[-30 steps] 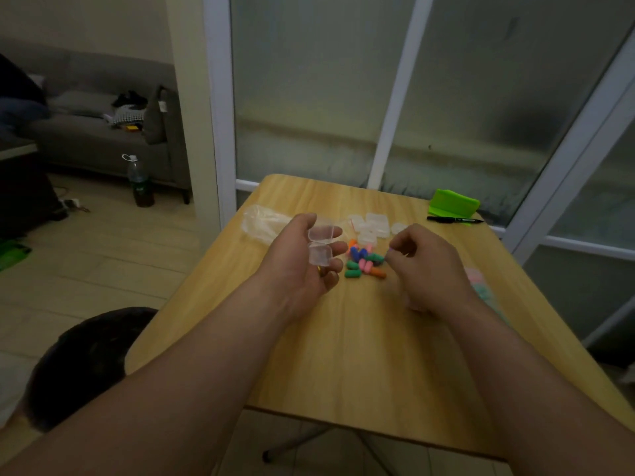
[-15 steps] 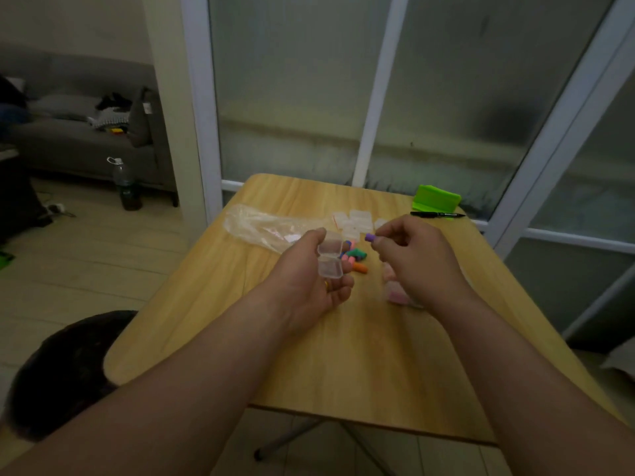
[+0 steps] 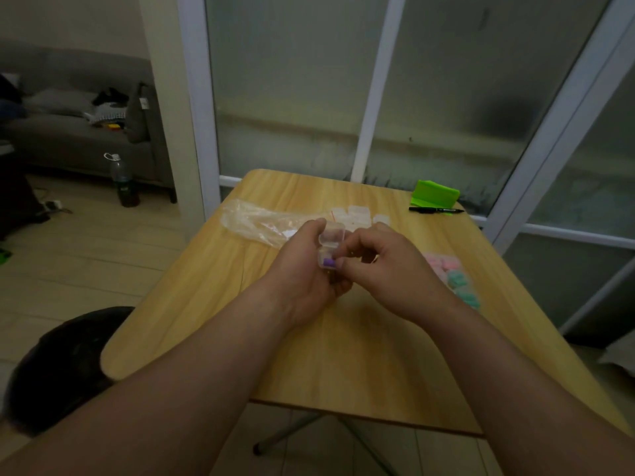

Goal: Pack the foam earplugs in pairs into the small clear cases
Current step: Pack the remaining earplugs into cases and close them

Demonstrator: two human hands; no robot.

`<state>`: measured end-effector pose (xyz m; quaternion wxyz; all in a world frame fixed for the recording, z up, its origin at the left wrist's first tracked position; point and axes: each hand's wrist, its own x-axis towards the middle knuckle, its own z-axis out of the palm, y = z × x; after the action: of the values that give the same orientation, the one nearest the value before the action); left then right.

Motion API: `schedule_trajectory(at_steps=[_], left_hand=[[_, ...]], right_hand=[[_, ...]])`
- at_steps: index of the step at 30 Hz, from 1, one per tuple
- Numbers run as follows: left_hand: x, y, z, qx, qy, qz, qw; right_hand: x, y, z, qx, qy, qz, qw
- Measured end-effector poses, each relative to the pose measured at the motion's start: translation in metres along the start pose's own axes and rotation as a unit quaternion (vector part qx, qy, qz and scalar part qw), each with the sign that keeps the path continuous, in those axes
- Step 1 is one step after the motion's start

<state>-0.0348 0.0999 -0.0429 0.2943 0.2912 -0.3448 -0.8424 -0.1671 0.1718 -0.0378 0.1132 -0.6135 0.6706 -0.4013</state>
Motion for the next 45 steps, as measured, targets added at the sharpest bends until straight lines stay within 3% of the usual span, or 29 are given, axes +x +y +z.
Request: schedule_trajectory(at_steps=[3, 6, 9, 13, 22, 45], left_hand=[[0.001, 0.001, -0.003, 0.002, -0.011, 0.003, 1.0], [0.003, 0.003, -0.005, 0.017, -0.012, 0.013, 1.0], [0.007, 0.007, -0.007, 0.02, 0.014, 0.033, 0.999], [0.008, 0.009, -0.01, 0.024, 0.027, 0.044, 0.998], [0.01, 0.011, -0.007, 0.015, 0.02, 0.041, 0.999], [0.008, 0.011, -0.008, 0.022, 0.025, 0.036, 0.999]], right_hand=[[0.0, -0.001, -0.001, 0.029, -0.009, -0.007, 1.0], [0.008, 0.004, -0.008, 0.06, 0.04, 0.018, 0.997], [0.021, 0.022, -0.014, -0.027, 0.107, 0.073, 0.991], [0.027, 0.047, -0.008, -0.161, 0.05, 0.12, 0.978], [0.048, 0.055, 0.011, -0.287, 0.014, 0.088, 0.954], [0.053, 0.054, 0.011, -0.323, -0.004, 0.08, 0.943]])
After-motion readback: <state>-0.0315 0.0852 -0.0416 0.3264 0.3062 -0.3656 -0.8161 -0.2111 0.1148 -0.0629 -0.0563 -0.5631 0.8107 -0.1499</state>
